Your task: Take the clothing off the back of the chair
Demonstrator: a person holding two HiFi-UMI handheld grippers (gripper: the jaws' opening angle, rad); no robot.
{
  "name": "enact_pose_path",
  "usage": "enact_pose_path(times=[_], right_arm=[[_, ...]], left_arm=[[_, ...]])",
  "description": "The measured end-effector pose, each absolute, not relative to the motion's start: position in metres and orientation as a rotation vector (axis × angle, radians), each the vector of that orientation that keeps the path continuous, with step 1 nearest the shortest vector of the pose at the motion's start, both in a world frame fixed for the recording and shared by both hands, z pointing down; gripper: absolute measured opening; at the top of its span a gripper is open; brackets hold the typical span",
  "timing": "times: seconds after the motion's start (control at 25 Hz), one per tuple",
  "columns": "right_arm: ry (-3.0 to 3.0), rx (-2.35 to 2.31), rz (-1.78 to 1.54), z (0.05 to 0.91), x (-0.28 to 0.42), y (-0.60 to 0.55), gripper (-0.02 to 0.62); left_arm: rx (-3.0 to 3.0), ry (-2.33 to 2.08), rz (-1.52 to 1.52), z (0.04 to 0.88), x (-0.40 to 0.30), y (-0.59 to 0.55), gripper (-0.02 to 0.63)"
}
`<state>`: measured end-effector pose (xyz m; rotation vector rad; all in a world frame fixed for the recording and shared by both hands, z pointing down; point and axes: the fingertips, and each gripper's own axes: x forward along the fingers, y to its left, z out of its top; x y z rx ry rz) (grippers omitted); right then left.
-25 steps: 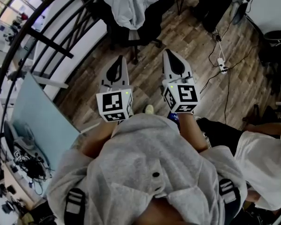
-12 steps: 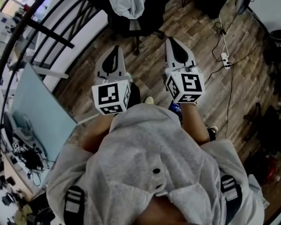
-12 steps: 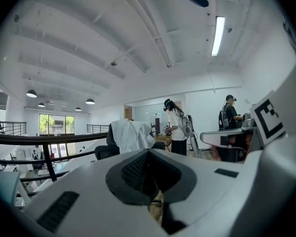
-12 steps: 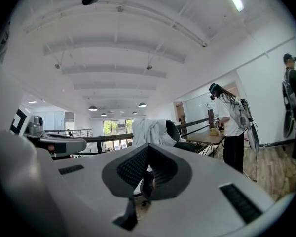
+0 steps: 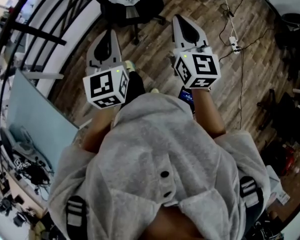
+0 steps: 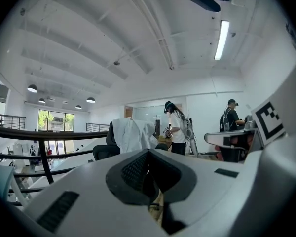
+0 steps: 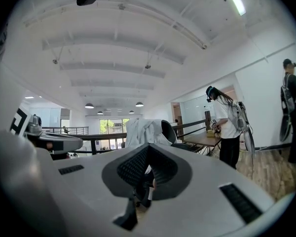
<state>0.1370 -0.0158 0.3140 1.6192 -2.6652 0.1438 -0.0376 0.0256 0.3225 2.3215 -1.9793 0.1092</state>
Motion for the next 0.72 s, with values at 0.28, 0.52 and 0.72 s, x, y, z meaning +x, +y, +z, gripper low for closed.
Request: enact_pose_path(times=[0.28,0.52,0.72], right_arm=[[-2.658,1.621,0.143,0.318,0.131,-0.045,0.009],[-2.656,1.594,0.136,0.320,0.115,-0.072,0.009],[-2.667,1.588,0.146,0.321,0.109,-0.092,0.009]], left_arm=[[2.324,-1.974,0.110,0.323,-0.046,-0.008,0.009],[2.326,-1.982,0.107,0.321,-0.054,-0.038,0.009],[2.318,-1.980,0.102,0.324,-0.061,-0.058,0.009]])
